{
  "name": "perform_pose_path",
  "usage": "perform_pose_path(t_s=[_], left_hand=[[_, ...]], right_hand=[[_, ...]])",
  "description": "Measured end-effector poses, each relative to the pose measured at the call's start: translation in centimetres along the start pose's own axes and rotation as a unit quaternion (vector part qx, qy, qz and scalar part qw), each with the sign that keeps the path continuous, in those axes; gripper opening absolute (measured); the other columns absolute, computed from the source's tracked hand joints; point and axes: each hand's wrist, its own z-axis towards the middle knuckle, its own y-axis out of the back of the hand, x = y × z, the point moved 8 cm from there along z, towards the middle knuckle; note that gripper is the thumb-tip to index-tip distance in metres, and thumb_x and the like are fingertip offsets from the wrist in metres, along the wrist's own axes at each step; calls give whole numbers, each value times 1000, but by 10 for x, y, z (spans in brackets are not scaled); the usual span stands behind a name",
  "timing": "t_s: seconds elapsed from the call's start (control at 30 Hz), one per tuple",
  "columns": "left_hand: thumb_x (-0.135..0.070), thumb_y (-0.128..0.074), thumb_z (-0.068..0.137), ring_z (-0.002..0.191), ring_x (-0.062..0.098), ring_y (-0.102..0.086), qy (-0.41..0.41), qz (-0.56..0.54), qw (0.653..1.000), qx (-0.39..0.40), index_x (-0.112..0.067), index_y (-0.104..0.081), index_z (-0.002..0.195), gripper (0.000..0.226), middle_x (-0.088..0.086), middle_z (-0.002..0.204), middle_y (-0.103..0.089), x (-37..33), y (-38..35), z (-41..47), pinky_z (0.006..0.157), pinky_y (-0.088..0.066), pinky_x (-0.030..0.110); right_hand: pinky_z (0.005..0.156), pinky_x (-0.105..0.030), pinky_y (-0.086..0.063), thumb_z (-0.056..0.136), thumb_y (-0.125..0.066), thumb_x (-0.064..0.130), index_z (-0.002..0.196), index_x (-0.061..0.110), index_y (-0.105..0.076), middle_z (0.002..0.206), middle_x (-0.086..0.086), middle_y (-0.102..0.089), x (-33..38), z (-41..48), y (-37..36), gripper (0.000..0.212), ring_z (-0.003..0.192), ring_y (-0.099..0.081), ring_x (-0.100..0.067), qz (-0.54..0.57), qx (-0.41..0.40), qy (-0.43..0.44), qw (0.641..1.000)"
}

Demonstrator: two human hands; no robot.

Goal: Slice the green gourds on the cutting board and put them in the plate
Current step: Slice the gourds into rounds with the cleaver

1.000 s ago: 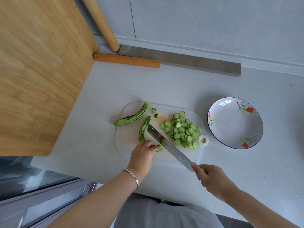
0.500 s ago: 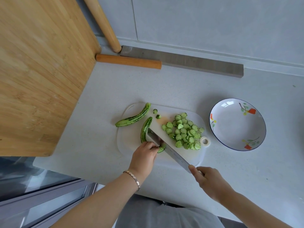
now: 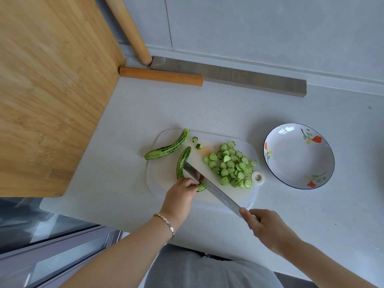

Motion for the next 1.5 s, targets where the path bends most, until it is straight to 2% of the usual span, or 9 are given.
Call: perform_pose_path(t_s=[0.27, 0.4, 0.63, 0.77, 0.87, 0.93, 1.07, 1.2, 1.5], left_hand=[[14, -84, 39, 66, 20, -59, 2, 4, 1000, -9, -6, -73, 70, 38, 2, 72, -63, 1, 0, -1, 39, -47, 21], [13, -84, 42, 66, 20, -57, 1, -6, 1000, -22, -7, -72, 68, 35, 2, 71, -63, -1, 3, -1, 40, -47, 20], [11, -83, 44, 62, 22, -60, 20, 5, 1000, -22, -6, -69, 64, 30, 2, 70, -63, -1, 2, 1, 41, -48, 23], [6, -85, 51, 64, 20, -62, 38, -19, 998, -44, -6, -69, 65, 24, 2, 70, -64, -9, 4, 8, 44, -48, 19], [6, -85, 51, 71, 17, -61, 23, -41, 998, -48, -6, -70, 71, 28, 3, 75, -66, -18, 3, 12, 47, -50, 19], [9, -84, 47, 69, 20, -63, 4, -19, 999, -41, -6, -71, 73, 33, 4, 76, -66, -19, 4, 12, 49, -51, 21], [11, -82, 40, 61, 21, -59, -3, 40, 999, -30, -8, -70, 64, 33, 2, 68, -62, -7, 9, 7, 48, -45, 21], [13, -81, 32, 58, 20, -57, 8, 58, 998, 5, -9, -67, 56, 36, 0, 64, -60, -3, 5, 8, 43, -37, 18], [15, -79, 29, 55, 21, -55, 10, 70, 997, 16, -7, -63, 51, 35, 2, 60, -58, -3, -1, 10, 44, -36, 19]], right_hand=[[44, -17, -23, 91, -41, 52, 57, 14, -27, 49, 6, -26, 1, 1, -2, 53, 41, -22, -8, -10, -17, -1, 1000], [49, -20, -22, 92, -42, 51, 55, 15, -26, 49, 6, -26, 1, 6, -9, 54, 45, -22, -8, -9, -22, -3, 1000], [54, -28, -28, 89, -43, 56, 64, 12, -39, 55, -1, -33, -11, 8, -13, 51, 51, -29, -15, 79, -15, -44, 996], [51, -26, -30, 89, -42, 56, 64, 11, -42, 51, 1, -37, -11, 8, 2, 51, 48, -31, -15, 101, -21, -59, 993], [48, -24, -29, 89, -42, 57, 62, 13, -42, 45, 7, -36, -10, 7, 11, 52, 43, -30, -12, 97, -15, -56, 994], [49, -24, -28, 89, -42, 57, 62, 13, -41, 43, 8, -34, -8, 7, 16, 51, 42, -28, -11, 83, -10, -49, 995], [55, -25, -29, 89, -41, 56, 65, 12, -40, 55, 0, -35, -2, 6, 25, 51, 50, -30, -15, 17, -5, -34, 999], [54, -27, -27, 90, -40, 56, 65, 12, -38, 59, -2, -36, 2, 6, 29, 50, 52, -30, -14, -31, -4, -26, 999], [47, -20, -22, 92, -42, 52, 57, 15, -24, 50, 5, -26, 2, 14, 18, 54, 45, -22, -9, -57, -13, -4, 998]])
